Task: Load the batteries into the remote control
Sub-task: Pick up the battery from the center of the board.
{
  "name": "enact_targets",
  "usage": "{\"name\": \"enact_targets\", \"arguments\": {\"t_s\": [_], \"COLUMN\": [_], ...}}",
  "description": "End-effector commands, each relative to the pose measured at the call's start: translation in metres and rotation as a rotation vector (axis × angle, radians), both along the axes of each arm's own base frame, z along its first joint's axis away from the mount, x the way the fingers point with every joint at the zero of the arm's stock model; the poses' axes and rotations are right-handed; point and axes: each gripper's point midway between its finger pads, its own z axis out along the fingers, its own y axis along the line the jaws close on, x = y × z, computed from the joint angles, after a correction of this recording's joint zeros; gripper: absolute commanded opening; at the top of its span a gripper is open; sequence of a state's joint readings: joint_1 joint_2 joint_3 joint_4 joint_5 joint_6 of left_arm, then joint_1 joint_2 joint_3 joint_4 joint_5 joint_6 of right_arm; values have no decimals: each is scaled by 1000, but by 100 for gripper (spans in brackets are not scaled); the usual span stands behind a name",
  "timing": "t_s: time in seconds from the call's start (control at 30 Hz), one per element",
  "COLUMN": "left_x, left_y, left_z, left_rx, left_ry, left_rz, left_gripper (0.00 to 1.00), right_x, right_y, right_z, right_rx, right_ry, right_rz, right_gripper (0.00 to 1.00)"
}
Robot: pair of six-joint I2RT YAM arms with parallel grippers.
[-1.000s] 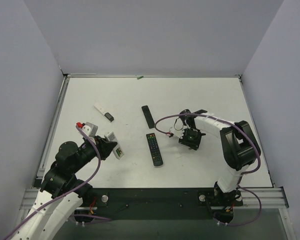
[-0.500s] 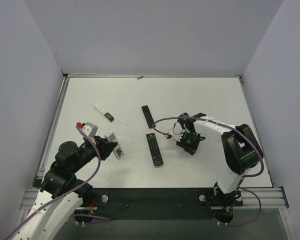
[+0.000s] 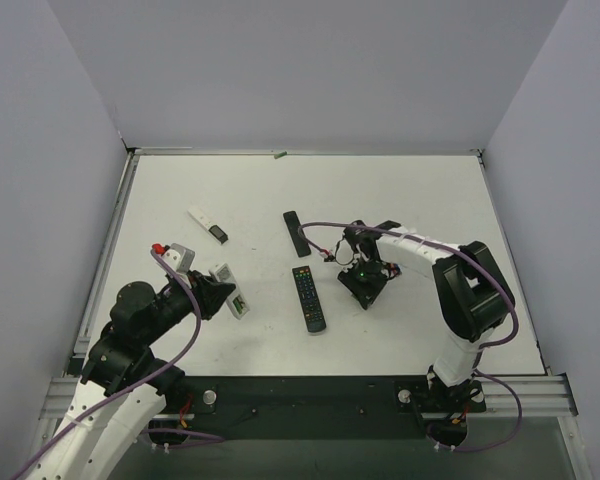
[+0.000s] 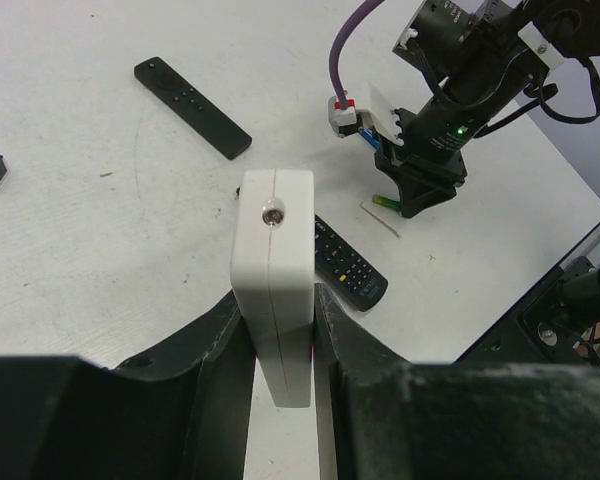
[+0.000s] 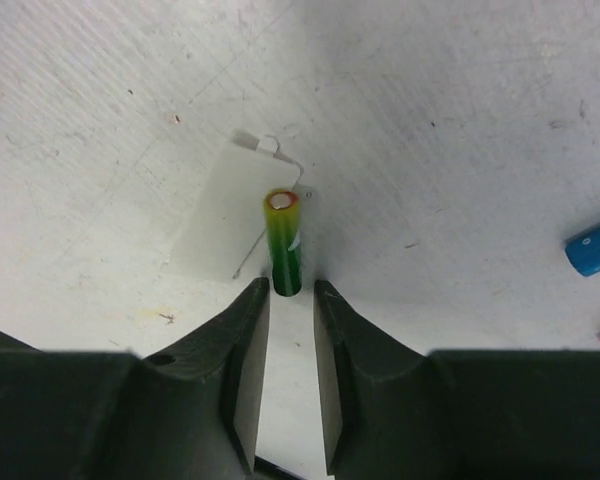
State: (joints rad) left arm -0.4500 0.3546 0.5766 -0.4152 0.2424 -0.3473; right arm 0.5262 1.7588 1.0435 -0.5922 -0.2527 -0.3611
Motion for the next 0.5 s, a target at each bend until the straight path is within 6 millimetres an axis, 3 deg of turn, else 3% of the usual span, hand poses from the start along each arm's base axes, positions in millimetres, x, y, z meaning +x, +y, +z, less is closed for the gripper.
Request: {"name": "enact_targets", "arguments": {"t_s": [0.0, 0.1, 0.47], "left_x": [3, 3, 3], "left_y": [-3, -3, -3], "left_z": [21, 20, 21], "left_rx": [-39, -41, -44], "left_ry": [-57, -56, -55], "left_rz": [-7, -7, -9], "left_gripper": [0, 0, 0], "right_x": [0, 0, 15], "right_y": [1, 1, 10], "right_z": [2, -1, -1], "right_rx": [-25, -27, -1], "right_ry": [6, -20, -119], "right_rz": [-41, -10, 32], "right_gripper": [24, 31, 31]}}
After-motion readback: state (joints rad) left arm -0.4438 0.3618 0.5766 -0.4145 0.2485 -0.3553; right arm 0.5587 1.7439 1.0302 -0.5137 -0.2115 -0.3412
